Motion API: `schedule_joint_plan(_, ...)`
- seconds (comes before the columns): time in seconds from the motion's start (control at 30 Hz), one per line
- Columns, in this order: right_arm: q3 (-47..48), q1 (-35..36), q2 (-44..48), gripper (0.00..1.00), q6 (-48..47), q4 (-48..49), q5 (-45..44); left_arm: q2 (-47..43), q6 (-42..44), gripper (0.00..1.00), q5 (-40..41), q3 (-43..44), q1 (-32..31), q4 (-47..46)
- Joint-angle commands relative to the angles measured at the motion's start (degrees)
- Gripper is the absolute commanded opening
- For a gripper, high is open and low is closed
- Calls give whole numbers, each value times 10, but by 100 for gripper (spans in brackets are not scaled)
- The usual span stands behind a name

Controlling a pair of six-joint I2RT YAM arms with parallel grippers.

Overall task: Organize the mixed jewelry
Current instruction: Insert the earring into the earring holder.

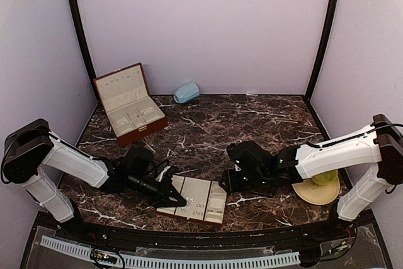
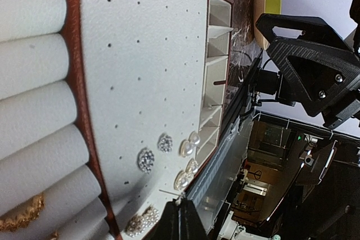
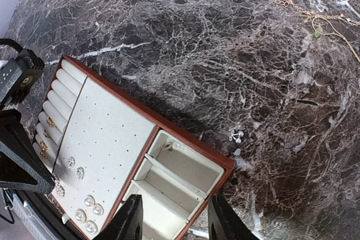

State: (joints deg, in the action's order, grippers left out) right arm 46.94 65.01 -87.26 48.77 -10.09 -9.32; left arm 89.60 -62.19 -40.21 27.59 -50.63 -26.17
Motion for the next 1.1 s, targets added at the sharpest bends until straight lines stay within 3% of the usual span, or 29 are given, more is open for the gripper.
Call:
schedule_joint_plan(0.0,12,5,0,41,4,4,-13,4,-1,0,-12,4,3,-15)
schedule_joint_plan(1.07,11,5,1,41,4,5,-17,0,-6,0,7,-10,4,5)
